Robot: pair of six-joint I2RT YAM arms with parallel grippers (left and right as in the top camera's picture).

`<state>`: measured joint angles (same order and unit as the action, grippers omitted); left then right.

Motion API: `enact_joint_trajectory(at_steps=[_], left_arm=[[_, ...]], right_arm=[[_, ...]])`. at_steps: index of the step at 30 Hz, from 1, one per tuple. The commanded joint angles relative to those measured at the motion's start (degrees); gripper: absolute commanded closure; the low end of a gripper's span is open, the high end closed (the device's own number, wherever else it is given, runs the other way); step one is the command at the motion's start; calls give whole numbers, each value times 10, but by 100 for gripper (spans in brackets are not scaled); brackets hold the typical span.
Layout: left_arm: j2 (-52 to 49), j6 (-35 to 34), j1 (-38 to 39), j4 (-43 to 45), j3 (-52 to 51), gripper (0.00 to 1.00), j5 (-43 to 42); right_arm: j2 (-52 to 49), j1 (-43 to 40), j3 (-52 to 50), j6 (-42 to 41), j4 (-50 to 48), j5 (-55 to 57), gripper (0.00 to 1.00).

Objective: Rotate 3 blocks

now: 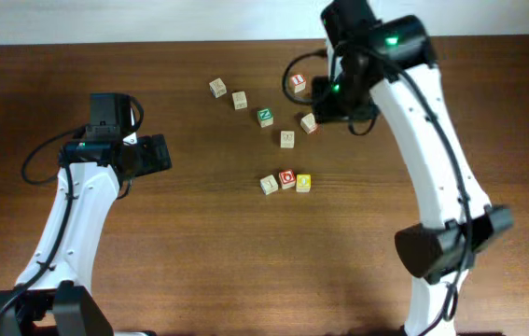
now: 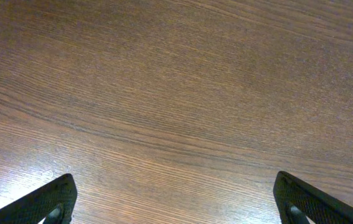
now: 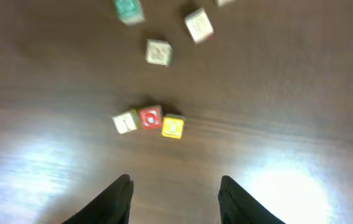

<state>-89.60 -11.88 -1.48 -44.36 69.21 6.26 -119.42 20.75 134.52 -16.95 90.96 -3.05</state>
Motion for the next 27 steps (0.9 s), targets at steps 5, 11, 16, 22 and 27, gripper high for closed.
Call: enact_joint_trajectory(at_steps=[5, 11, 16, 22, 27], left_arm=[[-2, -9, 0, 1, 10, 1, 5], [-2, -9, 0, 1, 10, 1, 5], [-2, -9, 0, 1, 10, 1, 5], [-2, -9, 0, 1, 10, 1, 5], [-2, -9, 0, 1, 10, 1, 5]], right_arm=[[3, 4, -284, -15, -279, -43, 55], [-2, 22, -373, -16, -413, -28, 78], [-3, 53, -429, -34, -452, -39, 95], [-6, 80, -447, -138, -469, 20, 96], [-28, 82, -450, -140, -481, 12, 96]])
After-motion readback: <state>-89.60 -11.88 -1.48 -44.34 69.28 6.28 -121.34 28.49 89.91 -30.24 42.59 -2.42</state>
